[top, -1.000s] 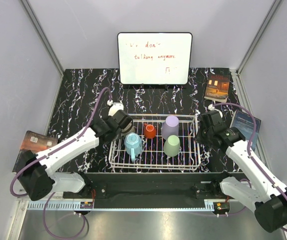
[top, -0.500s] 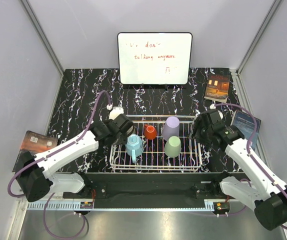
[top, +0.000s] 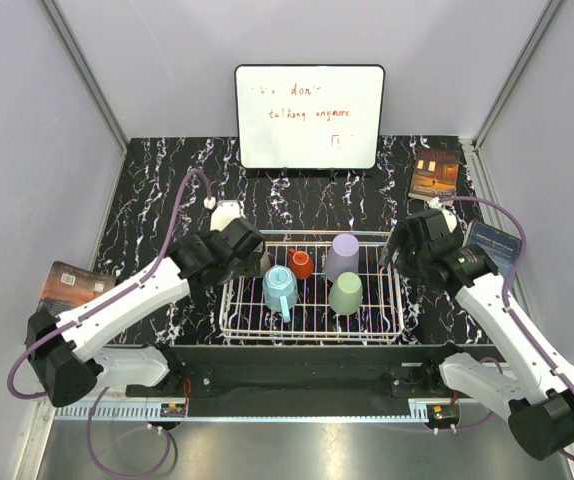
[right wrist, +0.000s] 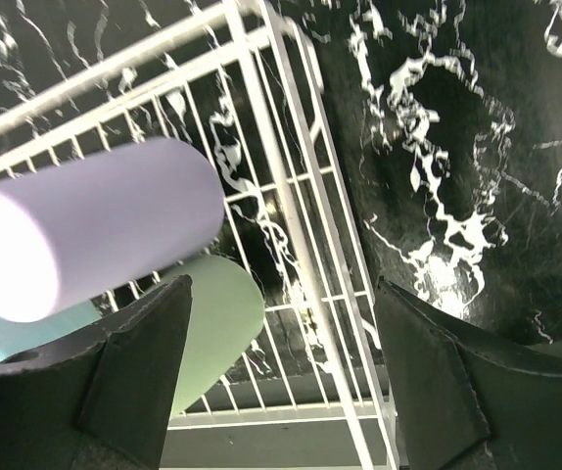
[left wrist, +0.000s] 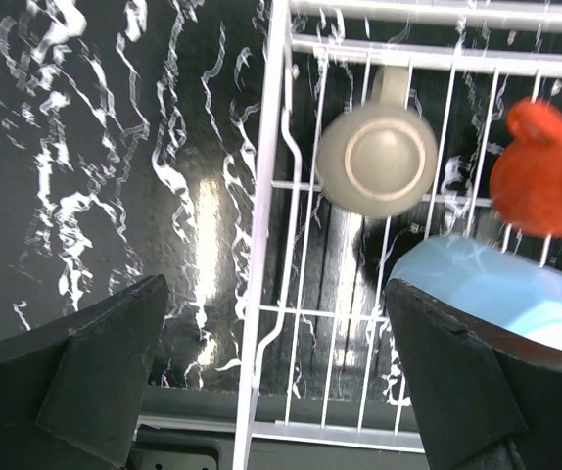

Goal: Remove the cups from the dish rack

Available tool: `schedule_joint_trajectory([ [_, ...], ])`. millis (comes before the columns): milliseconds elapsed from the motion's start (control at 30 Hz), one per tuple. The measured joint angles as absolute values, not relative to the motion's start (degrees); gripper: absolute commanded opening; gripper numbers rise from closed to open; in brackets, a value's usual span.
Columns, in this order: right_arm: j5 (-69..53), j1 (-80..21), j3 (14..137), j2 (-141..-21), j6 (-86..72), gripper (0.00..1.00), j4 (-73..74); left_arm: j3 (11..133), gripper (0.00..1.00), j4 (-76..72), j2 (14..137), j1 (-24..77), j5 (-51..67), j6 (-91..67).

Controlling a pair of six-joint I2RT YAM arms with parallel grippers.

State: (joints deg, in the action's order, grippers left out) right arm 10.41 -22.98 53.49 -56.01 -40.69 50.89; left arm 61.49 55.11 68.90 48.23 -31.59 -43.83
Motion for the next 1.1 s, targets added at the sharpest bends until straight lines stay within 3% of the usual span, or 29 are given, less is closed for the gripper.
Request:
schedule_joint_trajectory([
  [433, 7.1, -23.0, 64.8, -56.0, -31.0, 0.79, 51.7, 68.3, 0.99, 58.5, 65.2, 48.2, -37.3, -43.4],
  [900, 3.2, -32.2, 62.0, -54.7, -28.1, 0.9, 52.9, 67.8, 0.99, 58.2, 65.3, 48.2, -35.1, -42.9],
  [1100, 11.3, -33.0, 77.0, -64.3, -23.6, 0.93, 58.0, 71.3, 0.99, 58.3, 66.8, 48.2, -33.8, -38.5],
])
